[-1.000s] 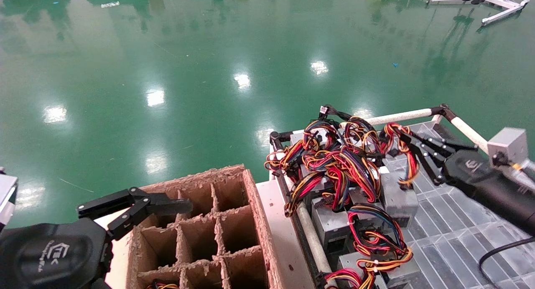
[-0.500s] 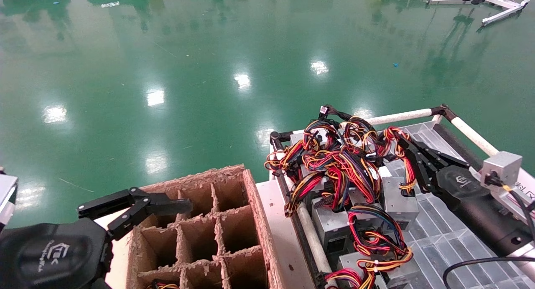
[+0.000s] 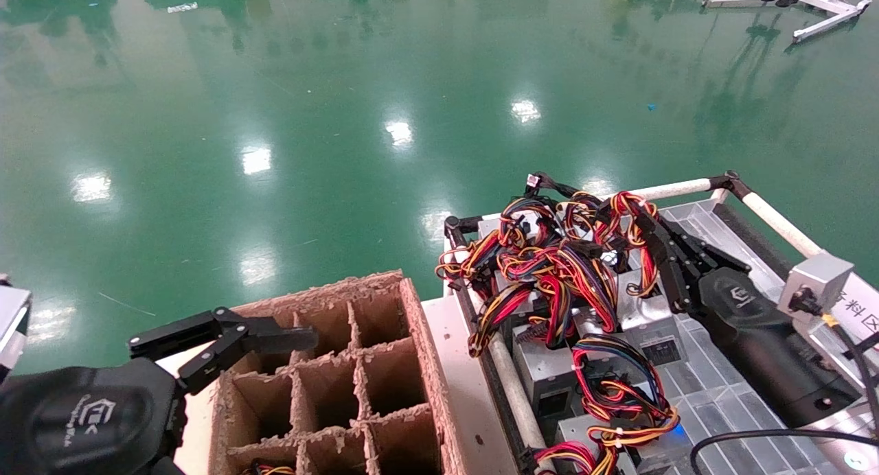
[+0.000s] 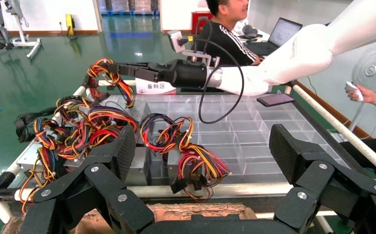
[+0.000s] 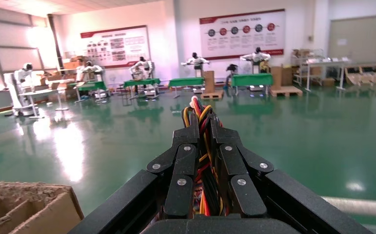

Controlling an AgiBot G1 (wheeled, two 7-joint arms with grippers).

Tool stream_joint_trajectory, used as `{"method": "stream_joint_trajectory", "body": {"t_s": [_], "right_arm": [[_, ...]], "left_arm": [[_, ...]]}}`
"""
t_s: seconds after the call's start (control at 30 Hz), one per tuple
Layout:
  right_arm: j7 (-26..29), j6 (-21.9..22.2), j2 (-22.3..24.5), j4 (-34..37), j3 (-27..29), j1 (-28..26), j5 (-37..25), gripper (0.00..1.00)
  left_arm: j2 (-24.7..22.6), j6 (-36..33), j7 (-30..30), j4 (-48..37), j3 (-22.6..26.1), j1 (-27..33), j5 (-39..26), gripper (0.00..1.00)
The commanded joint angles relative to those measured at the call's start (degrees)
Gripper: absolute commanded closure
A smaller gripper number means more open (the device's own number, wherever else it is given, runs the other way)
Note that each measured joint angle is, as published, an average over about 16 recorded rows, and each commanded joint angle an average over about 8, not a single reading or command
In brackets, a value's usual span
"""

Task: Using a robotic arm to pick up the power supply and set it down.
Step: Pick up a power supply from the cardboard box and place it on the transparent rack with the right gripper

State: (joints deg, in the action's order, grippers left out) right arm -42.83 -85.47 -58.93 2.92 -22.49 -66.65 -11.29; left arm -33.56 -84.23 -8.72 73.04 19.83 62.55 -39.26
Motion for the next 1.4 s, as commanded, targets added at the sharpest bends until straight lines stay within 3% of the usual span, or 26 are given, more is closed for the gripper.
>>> {"method": "stream_joint_trajectory", "body": {"t_s": [0.03,0.33,0.67,0.9,1.03,1.2,1.4], "right_arm": [[0.1,0.5,-0.4,0.1,0.3,0.5,0.5,1.00],[1.2,4.7,-4.1,2.0,4.8,4.4,6.7,1.00],[1.3,3.7,-4.9,-1.5,5.5,4.7,7.6,1.00],[-2.2,0.5,0.1,-5.4,-0.2,2.1,-0.8,1.00],[-2.4,0.9,3.2,-6.5,-3.6,-0.7,-5.8,1.00],[-0.2,2.2,7.4,-8.6,-8.9,-5.7,-13.8,1.00],[5.9,4.2,13.7,-13.8,-16.8,-15.4,-26.0,1.00]], "left_arm": [[0.0,0.0,0.0,0.0,0.0,0.0,0.0,0.00],[0.0,0.0,0.0,0.0,0.0,0.0,0.0,0.00],[0.0,0.0,0.0,0.0,0.0,0.0,0.0,0.00],[0.0,0.0,0.0,0.0,0.0,0.0,0.0,0.00],[0.0,0.0,0.0,0.0,0.0,0.0,0.0,0.00],[0.0,0.0,0.0,0.0,0.0,0.0,0.0,0.00],[0.0,0.0,0.0,0.0,0.0,0.0,0.0,0.00]]}}
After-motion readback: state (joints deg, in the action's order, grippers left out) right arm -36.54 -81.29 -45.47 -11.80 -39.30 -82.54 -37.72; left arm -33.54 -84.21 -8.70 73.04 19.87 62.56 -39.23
